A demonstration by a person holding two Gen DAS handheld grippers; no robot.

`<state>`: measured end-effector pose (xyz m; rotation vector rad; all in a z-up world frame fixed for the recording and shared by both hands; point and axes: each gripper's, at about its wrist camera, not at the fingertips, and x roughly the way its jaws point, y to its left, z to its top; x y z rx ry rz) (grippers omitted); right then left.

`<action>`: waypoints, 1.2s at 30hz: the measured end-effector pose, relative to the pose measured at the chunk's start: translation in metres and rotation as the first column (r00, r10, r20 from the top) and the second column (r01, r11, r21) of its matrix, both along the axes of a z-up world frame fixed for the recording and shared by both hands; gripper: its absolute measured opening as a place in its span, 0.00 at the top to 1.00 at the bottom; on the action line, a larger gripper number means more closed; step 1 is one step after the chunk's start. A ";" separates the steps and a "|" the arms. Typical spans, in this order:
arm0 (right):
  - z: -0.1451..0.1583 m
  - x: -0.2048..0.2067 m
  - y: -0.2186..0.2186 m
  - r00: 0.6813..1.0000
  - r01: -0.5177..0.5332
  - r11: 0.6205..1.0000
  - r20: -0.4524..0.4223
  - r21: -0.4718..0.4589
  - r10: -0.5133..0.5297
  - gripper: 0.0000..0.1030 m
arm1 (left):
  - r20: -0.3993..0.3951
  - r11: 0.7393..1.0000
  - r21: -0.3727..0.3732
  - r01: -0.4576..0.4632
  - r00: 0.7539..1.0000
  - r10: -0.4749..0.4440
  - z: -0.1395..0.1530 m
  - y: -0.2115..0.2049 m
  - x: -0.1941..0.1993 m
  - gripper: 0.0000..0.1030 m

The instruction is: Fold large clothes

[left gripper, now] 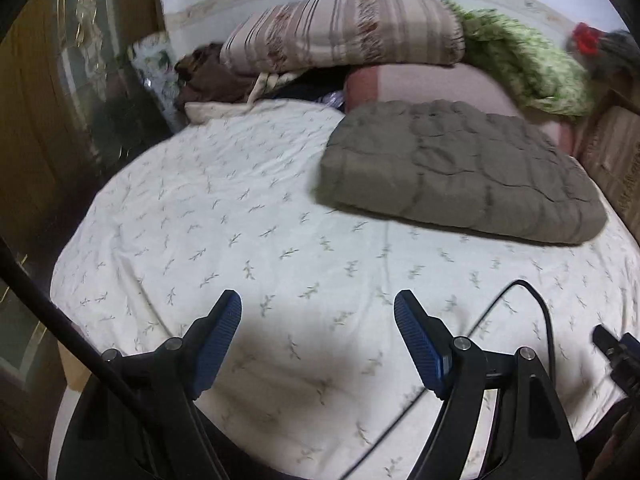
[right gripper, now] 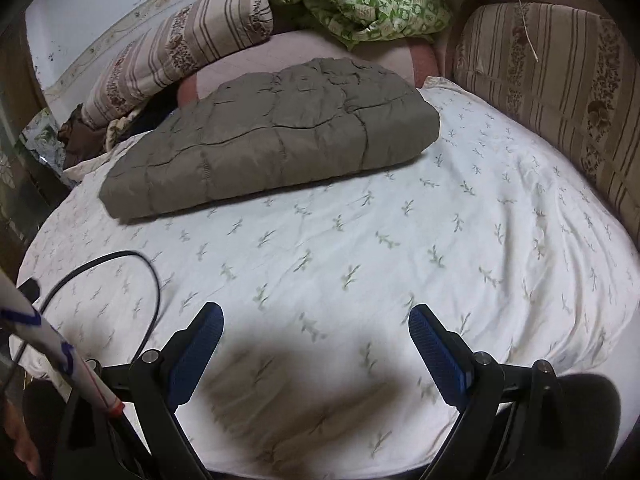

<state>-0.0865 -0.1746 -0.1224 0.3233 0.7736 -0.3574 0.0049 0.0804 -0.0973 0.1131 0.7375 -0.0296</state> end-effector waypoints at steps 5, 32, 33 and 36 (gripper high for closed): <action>0.010 0.016 -0.037 0.998 0.056 0.998 0.028 -0.008 -0.056 0.06 | -0.086 0.999 -0.030 0.018 0.996 -0.020 0.000 0.000 0.060 0.24; 0.007 0.026 -0.145 0.964 0.236 0.965 0.099 0.116 -0.248 0.06 | 0.601 0.953 -0.068 -0.294 0.750 0.274 0.167 0.058 -0.087 0.17; 0.008 0.018 -0.138 0.965 0.233 0.968 0.103 0.099 -0.243 0.06 | 0.629 0.953 -0.059 -0.296 0.730 0.266 0.171 0.058 -0.099 0.16; 0.002 -0.007 -0.119 0.972 0.214 0.974 0.086 0.071 -0.220 0.06 | 0.676 0.958 -0.045 -0.283 0.697 0.238 0.180 0.059 -0.125 0.14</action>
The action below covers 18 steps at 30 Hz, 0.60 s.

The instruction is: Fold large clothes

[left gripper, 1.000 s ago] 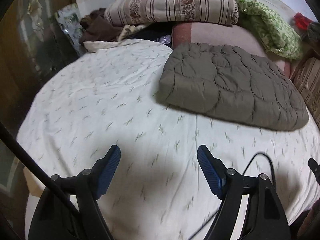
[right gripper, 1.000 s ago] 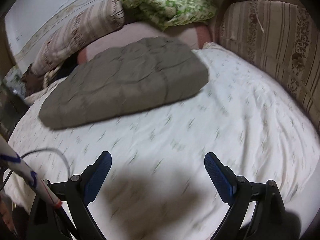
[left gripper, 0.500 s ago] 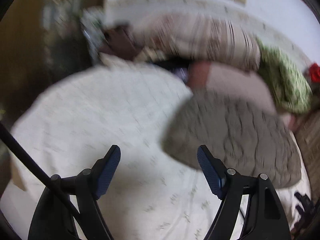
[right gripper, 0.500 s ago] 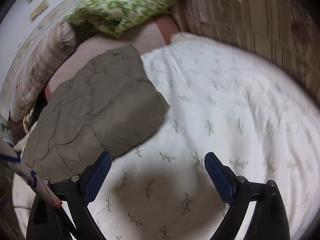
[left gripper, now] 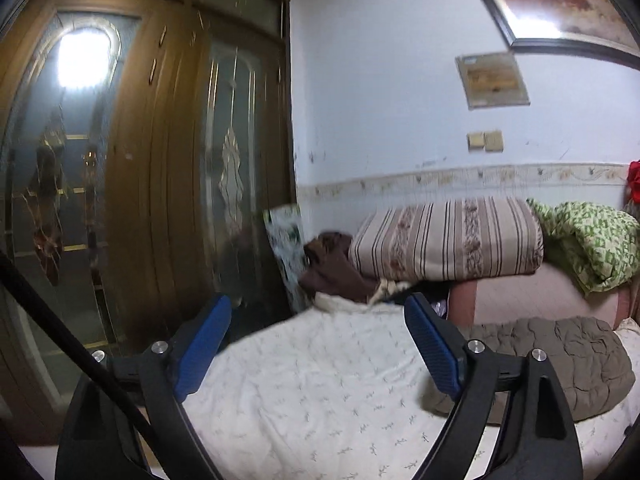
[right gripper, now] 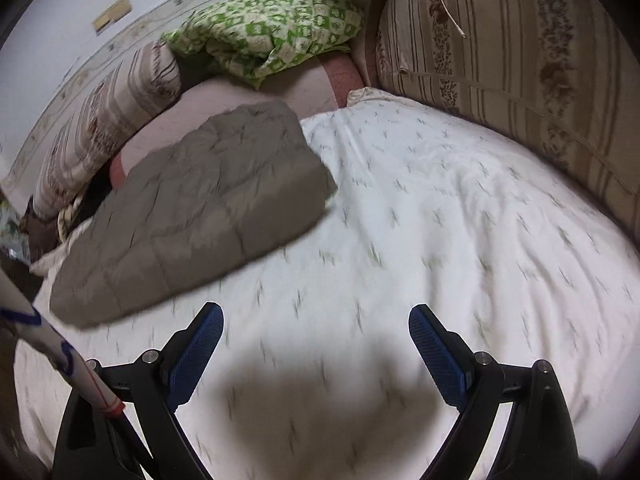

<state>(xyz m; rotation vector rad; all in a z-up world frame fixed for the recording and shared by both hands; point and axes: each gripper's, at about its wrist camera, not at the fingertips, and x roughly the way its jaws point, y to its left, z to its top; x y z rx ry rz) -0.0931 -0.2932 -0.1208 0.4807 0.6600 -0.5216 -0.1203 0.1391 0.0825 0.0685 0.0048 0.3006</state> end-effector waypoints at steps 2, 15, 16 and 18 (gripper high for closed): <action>-0.007 -0.013 0.009 1.000 -0.012 1.000 -0.022 0.006 0.012 0.06 | 0.017 1.000 -0.007 0.023 1.000 -0.023 0.002 0.003 -0.013 0.12; 0.013 0.005 -0.008 1.000 -0.025 0.999 -0.008 0.021 0.025 0.05 | -0.408 0.933 -0.196 0.303 0.839 -0.359 -0.037 -0.029 0.123 0.11; 0.011 0.015 -0.015 1.000 -0.020 0.999 -0.017 0.028 0.020 0.05 | -0.440 0.926 -0.205 0.318 0.815 -0.377 -0.047 -0.035 0.143 0.11; 0.003 0.036 -0.035 0.999 0.001 0.997 -0.033 0.077 0.001 0.05 | -0.501 0.921 -0.220 0.321 0.773 -0.389 -0.073 -0.048 0.191 0.11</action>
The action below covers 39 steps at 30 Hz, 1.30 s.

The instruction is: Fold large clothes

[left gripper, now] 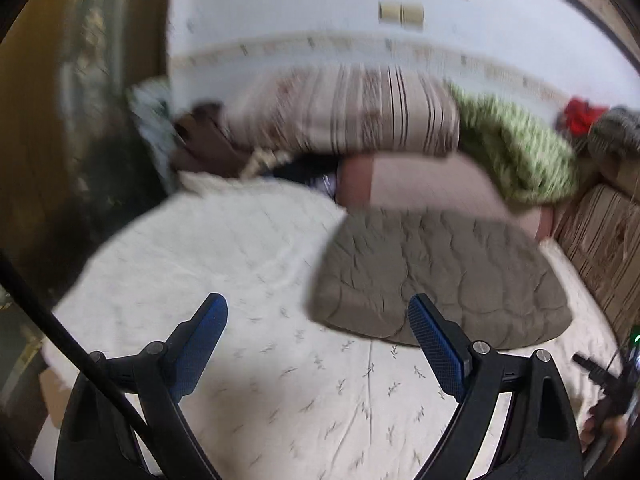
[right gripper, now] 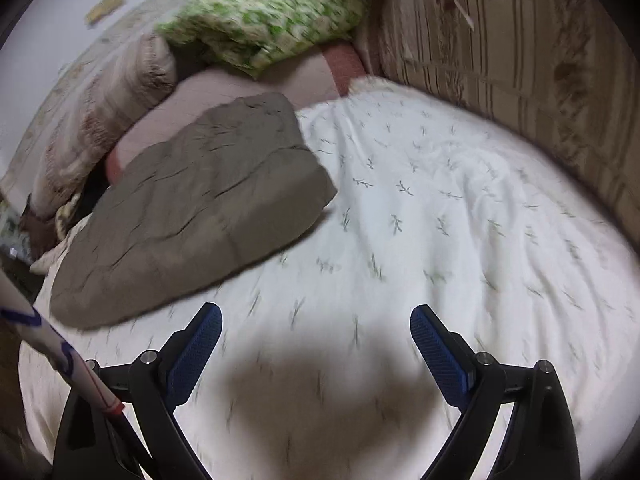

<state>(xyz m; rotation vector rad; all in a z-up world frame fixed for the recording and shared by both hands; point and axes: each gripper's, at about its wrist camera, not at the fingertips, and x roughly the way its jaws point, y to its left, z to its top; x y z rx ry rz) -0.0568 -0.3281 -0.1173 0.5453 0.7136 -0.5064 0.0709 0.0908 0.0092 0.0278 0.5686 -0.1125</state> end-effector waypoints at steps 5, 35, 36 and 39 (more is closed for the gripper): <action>-0.018 0.044 -0.053 0.999 0.047 0.983 0.013 0.176 -0.050 0.05 | -0.151 0.997 -0.073 0.006 0.988 -0.017 -0.059 -0.013 0.097 0.11; -0.043 0.158 -0.068 0.982 -0.183 0.908 0.108 0.376 0.153 0.18 | -0.418 0.957 -0.290 0.008 0.899 -0.134 -0.140 -0.020 0.221 0.52; -0.041 0.156 -0.069 0.983 -0.178 0.908 0.111 0.379 0.147 0.18 | -0.402 0.958 -0.286 0.021 0.905 -0.140 -0.133 -0.020 0.217 0.52; -0.033 0.144 -0.072 0.987 -0.138 0.913 0.127 0.384 0.095 0.17 | -0.373 0.944 -0.327 0.035 0.913 -0.163 -0.122 -0.011 0.205 0.52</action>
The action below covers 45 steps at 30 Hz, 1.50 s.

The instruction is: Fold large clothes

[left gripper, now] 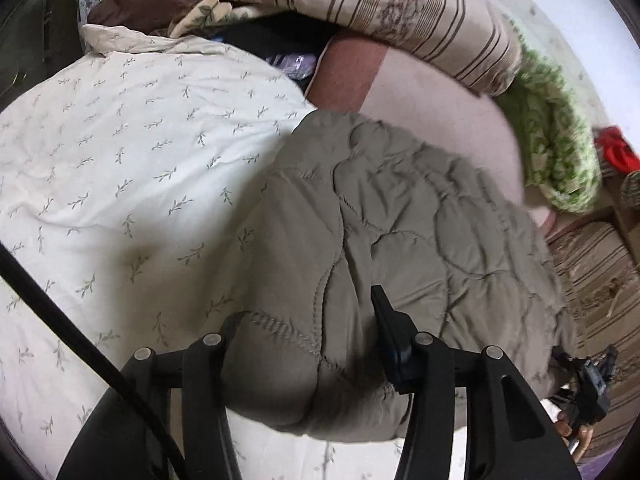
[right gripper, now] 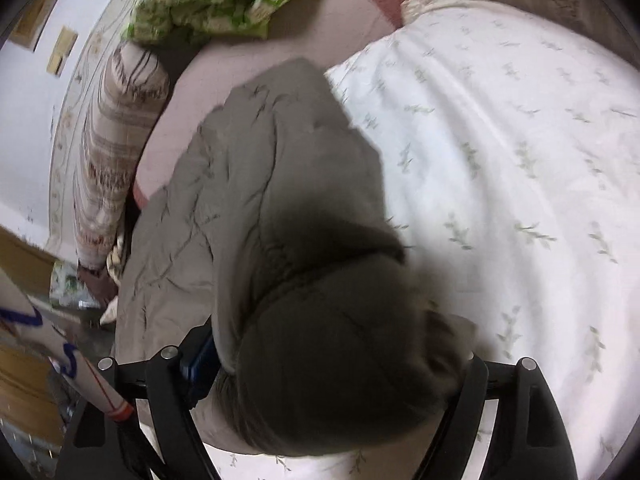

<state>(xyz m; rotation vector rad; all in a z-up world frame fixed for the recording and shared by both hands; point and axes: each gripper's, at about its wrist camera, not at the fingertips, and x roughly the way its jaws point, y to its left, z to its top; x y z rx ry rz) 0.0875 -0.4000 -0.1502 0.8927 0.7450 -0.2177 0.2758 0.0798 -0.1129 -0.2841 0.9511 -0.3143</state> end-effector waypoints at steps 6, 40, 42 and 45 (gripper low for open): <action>0.012 -0.024 -0.008 0.992 0.123 0.992 -0.001 -0.005 -0.123 0.16 | -0.054 0.999 -0.054 0.005 0.999 -0.008 -0.003 0.012 -0.007 0.51; 0.053 0.022 0.055 0.990 0.071 0.766 -0.046 -0.639 -0.131 0.22 | 0.171 0.899 0.414 -0.146 0.982 0.081 -0.016 -0.048 0.020 0.26; 0.032 0.032 0.049 0.981 0.048 0.737 -0.105 -0.674 -0.160 0.17 | 0.215 0.879 0.445 -0.171 0.973 0.080 -0.020 -0.055 0.030 0.22; 0.007 0.042 0.028 0.973 0.052 0.764 -0.141 -0.643 -0.184 0.06 | 0.234 0.876 0.450 -0.175 0.969 0.073 -0.025 -0.063 0.045 0.22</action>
